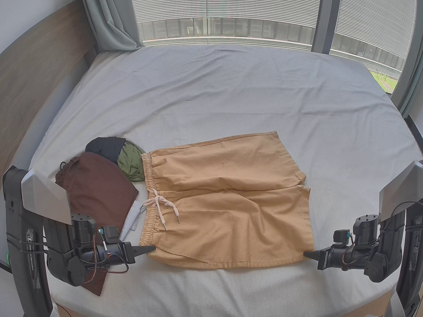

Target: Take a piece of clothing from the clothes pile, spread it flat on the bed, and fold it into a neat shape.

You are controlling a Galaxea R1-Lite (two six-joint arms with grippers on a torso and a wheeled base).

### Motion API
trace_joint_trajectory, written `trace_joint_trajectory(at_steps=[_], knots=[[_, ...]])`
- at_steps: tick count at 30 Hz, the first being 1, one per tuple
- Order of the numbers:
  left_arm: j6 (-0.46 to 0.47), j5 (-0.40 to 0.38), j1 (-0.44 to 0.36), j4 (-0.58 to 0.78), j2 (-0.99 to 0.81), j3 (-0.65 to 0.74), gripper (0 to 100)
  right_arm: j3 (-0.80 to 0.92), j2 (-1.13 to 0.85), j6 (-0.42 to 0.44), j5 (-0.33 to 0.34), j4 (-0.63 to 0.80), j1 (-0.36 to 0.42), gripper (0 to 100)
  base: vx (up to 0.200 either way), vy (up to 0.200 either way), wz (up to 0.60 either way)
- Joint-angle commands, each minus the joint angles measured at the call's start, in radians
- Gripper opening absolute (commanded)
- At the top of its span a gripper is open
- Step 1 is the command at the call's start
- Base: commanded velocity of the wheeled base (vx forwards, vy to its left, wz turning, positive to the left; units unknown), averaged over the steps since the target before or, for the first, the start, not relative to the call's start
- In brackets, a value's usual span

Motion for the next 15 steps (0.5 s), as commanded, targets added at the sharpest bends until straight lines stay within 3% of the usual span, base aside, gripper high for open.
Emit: trace_joint_trajectory(at_steps=[1,7,15], knots=[[0.023,-0.001,0.0,0.0,-0.003,0.035,0,0.02,0.004,-0.014,0.009,-0.001,-0.003,0,0.0,0.0,0.0],[0.058,-0.001,0.001,0.0,-0.001,0.049,0,0.037,0.01,-0.054,0.027,-0.001,-0.012,0,0.0,0.0,0.0],[0.152,-0.018,0.023,0.0,0.007,0.096,0,0.071,0.018,-0.174,0.07,0.001,-0.067,0,0.0,0.0,0.0]])
